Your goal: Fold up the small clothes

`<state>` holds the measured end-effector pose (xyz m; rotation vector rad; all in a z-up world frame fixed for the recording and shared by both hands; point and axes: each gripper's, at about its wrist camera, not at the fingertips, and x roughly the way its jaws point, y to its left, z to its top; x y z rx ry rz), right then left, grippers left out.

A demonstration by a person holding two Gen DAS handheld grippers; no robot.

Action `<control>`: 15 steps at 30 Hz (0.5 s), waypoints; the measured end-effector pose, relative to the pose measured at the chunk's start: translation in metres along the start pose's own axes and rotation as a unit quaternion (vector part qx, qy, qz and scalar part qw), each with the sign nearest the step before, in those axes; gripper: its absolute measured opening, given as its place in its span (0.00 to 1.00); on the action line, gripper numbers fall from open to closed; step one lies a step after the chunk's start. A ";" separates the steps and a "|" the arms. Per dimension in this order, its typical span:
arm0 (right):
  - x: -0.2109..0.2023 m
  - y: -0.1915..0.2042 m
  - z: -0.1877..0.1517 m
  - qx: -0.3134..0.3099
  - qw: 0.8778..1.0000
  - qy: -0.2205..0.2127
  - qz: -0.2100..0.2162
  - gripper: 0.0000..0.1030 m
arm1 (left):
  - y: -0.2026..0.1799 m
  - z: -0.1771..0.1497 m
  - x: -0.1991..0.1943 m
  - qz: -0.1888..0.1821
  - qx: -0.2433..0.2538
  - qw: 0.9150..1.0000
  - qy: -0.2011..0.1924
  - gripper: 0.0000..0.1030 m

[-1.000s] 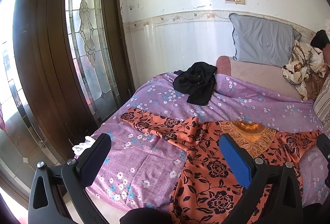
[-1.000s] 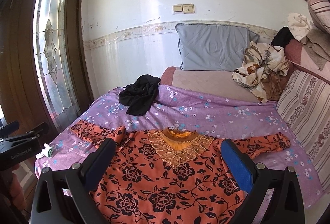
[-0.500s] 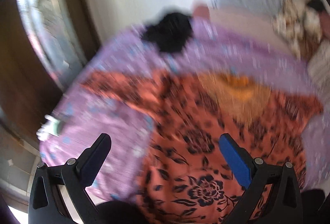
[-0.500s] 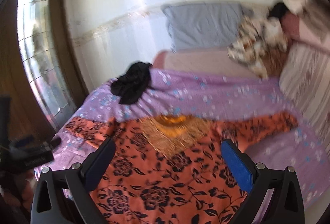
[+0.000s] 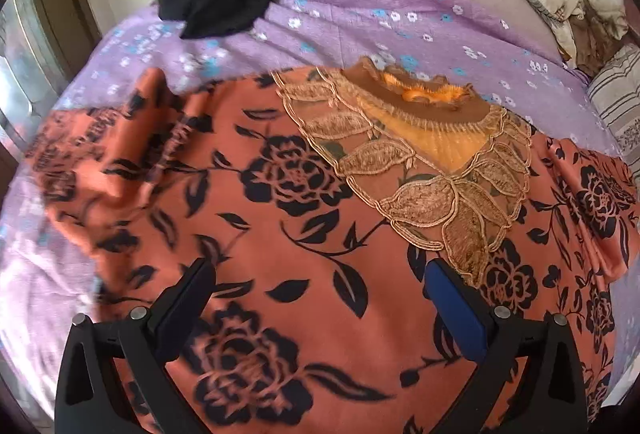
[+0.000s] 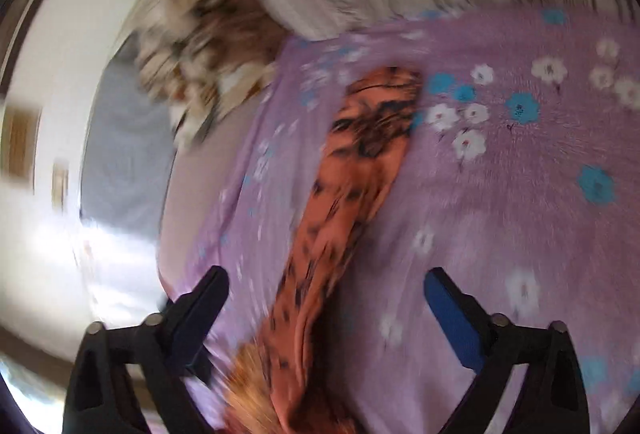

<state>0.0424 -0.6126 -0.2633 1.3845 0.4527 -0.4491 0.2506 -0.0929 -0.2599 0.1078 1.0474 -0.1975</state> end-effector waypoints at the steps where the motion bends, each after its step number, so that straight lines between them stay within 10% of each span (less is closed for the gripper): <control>1: 0.008 -0.002 0.009 0.006 1.000 0.002 -0.002 0.85 | 0.000 0.001 0.008 -0.006 -0.004 1.000 0.019 1.00; 9: 0.066 -0.011 0.053 0.059 0.998 -0.027 -0.019 0.75 | -0.003 0.008 0.028 0.024 0.020 0.999 0.039 1.00; 11: 0.076 -0.006 0.059 0.048 0.998 -0.036 -0.026 0.59 | -0.002 0.006 0.029 0.021 0.019 0.999 0.031 1.00; 13: 0.087 -0.012 0.062 0.038 0.998 -0.031 -0.046 0.20 | -0.002 0.005 0.030 0.019 0.020 0.999 0.030 1.00; 15: 0.085 -0.016 0.062 0.043 0.998 -0.035 -0.037 0.14 | 0.000 0.006 0.030 0.016 0.021 0.999 0.032 1.00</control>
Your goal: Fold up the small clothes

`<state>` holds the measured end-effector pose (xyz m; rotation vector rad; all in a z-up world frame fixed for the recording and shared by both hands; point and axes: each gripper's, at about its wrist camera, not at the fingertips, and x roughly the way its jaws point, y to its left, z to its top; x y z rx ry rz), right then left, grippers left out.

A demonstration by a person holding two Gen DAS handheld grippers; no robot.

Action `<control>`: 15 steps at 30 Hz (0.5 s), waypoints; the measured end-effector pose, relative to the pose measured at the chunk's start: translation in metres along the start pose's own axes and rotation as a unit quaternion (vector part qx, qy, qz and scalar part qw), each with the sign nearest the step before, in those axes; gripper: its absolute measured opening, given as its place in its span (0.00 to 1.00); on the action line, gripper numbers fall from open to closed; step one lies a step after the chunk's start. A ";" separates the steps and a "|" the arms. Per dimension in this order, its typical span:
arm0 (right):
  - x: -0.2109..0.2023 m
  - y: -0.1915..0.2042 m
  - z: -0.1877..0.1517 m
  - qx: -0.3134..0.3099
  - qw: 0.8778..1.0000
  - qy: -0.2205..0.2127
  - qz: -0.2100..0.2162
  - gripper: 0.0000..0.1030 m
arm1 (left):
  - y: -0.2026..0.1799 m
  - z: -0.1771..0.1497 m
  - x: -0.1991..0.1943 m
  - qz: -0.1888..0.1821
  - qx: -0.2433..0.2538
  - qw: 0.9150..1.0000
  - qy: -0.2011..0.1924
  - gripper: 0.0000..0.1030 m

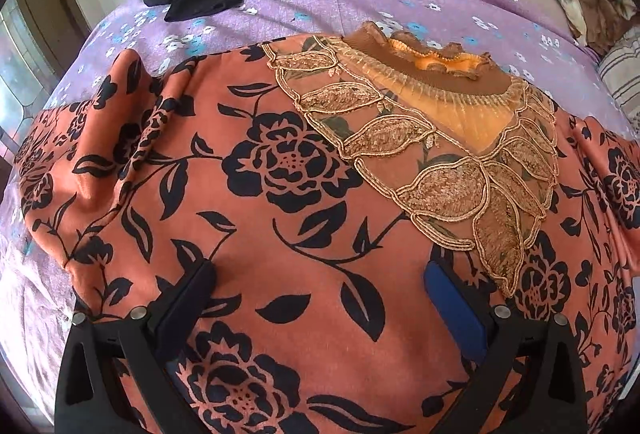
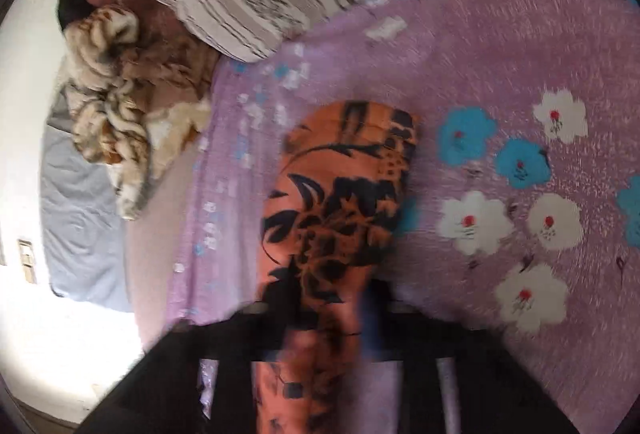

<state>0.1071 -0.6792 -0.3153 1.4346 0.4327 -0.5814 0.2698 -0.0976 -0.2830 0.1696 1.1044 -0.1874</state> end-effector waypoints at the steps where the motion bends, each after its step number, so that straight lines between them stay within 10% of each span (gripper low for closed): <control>1: -0.004 0.003 0.000 -0.003 1.000 -0.002 0.007 0.12 | 0.000 0.000 -0.002 -0.002 -0.001 1.000 -0.001 1.00; 7: -0.054 0.088 -0.054 -0.137 0.982 0.011 0.125 0.11 | 0.027 0.010 -0.037 0.033 -0.022 0.997 -0.061 1.00; 15: -0.055 0.187 -0.237 -0.274 0.920 0.170 0.225 0.11 | 0.111 0.014 -0.070 0.143 -0.115 0.978 -0.098 1.00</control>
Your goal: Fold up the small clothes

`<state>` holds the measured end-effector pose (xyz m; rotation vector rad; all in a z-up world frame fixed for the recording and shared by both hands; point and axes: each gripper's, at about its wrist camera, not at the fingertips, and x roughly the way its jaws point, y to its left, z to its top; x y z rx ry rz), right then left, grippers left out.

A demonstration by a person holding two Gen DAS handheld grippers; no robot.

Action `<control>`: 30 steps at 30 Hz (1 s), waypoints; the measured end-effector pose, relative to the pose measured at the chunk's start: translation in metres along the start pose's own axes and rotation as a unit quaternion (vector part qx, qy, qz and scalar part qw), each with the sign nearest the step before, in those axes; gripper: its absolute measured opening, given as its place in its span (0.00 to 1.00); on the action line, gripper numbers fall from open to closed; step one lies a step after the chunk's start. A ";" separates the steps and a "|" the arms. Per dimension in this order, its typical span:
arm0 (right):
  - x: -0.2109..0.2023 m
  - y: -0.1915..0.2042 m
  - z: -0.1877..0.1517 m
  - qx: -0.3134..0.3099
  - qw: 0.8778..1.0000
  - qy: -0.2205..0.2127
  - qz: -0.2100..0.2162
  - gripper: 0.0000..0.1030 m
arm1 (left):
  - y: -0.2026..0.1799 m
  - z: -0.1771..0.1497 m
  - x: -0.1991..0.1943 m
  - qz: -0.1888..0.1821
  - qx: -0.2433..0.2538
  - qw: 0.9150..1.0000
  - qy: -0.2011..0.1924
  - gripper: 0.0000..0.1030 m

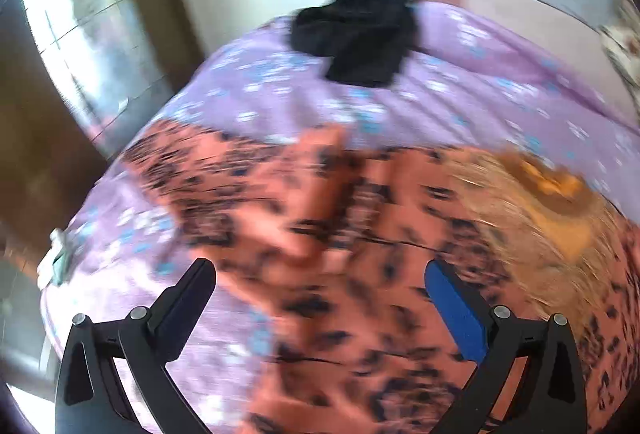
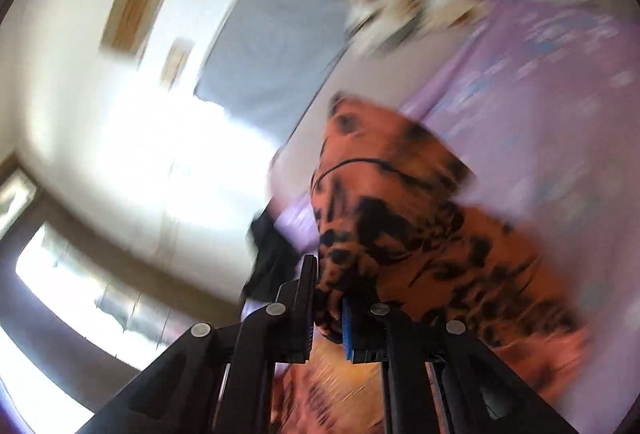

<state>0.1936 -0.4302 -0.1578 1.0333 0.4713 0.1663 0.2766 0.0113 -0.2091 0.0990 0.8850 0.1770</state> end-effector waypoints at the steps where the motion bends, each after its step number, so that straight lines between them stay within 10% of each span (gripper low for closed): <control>1: 0.016 0.010 -0.013 -0.005 1.000 0.021 0.008 0.11 | 0.014 0.003 0.002 0.012 -0.018 1.000 0.002 1.00; 8: 0.117 0.048 -0.125 -0.005 0.983 0.177 0.056 0.20 | 0.088 0.007 0.005 0.047 -0.109 0.993 0.004 1.00; 10: 0.137 0.050 -0.155 0.002 0.969 0.241 0.058 0.66 | 0.100 0.006 0.007 0.045 -0.128 0.991 0.009 1.00; 12: 0.134 0.047 -0.174 0.007 0.963 0.265 0.058 0.79 | 0.106 0.005 0.010 0.028 -0.139 0.990 0.020 1.00; 25: -0.015 0.000 -0.087 -0.039 0.993 0.029 -0.107 0.63 | 0.003 -0.001 0.024 -0.222 -0.025 0.972 0.078 0.87; 30: -0.002 -0.053 -0.068 0.050 0.986 0.055 -0.150 0.53 | -0.036 -0.006 0.036 -0.236 0.009 0.968 0.090 0.71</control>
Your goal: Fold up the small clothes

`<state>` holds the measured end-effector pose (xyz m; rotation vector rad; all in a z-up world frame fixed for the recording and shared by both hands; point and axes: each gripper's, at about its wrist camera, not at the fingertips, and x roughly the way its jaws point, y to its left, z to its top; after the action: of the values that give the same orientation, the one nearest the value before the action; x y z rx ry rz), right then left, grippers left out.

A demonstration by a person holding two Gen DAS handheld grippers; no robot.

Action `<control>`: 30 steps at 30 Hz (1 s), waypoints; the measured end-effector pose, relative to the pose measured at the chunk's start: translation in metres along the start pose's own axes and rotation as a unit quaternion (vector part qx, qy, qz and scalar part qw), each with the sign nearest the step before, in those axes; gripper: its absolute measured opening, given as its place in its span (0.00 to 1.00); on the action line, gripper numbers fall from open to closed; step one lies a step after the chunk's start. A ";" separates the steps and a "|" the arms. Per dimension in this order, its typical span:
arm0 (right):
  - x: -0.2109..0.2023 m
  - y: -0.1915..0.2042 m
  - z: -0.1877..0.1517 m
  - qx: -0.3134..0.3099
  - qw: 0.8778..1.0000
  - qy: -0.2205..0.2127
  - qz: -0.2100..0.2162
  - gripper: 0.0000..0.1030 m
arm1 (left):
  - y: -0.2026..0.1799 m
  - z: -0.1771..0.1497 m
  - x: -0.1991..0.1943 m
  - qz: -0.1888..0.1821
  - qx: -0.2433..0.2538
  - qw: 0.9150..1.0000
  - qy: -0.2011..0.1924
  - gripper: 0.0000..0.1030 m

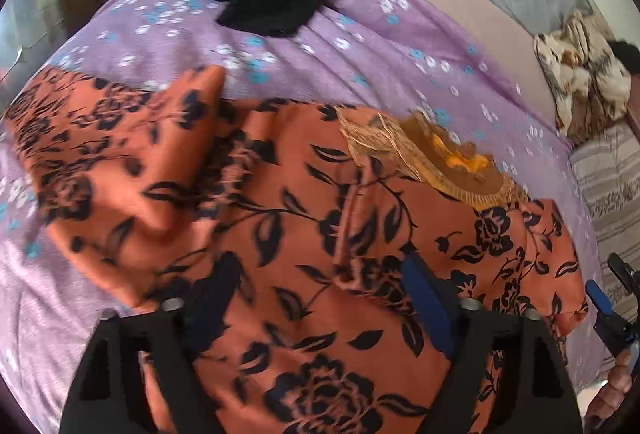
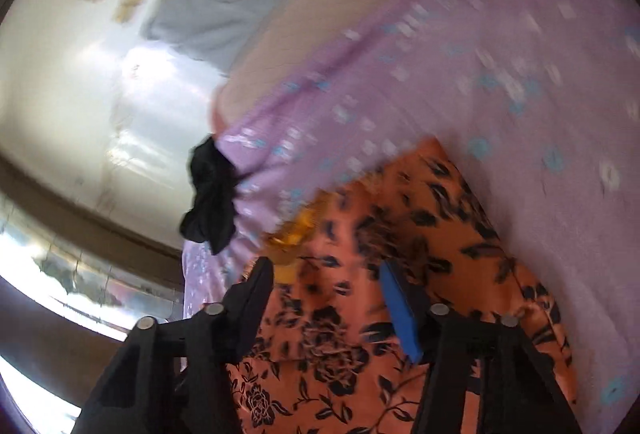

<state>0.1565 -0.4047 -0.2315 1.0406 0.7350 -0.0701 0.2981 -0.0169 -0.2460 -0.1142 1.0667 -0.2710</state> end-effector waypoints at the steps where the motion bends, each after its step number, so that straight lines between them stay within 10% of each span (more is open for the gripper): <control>1: 0.005 -0.003 0.003 0.007 1.000 0.008 -0.008 0.53 | -0.006 -0.001 0.007 0.000 0.010 1.000 0.009 0.64; 11: 0.013 -0.030 0.020 0.058 0.997 0.012 -0.052 0.41 | -0.036 -0.007 0.016 -0.046 0.061 0.997 0.001 0.11; 21: 0.037 -0.063 0.012 0.126 0.987 0.063 -0.080 0.39 | -0.004 0.003 -0.017 -0.066 0.011 0.997 -0.032 0.08; 30: 0.036 -0.057 0.011 0.111 0.987 0.059 -0.096 0.39 | 0.042 0.002 -0.049 0.020 -0.006 0.999 -0.044 0.04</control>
<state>0.1677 -0.4327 -0.2923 1.1894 0.9499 -0.2635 0.2847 0.0369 -0.2131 -0.1134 0.9826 -0.2215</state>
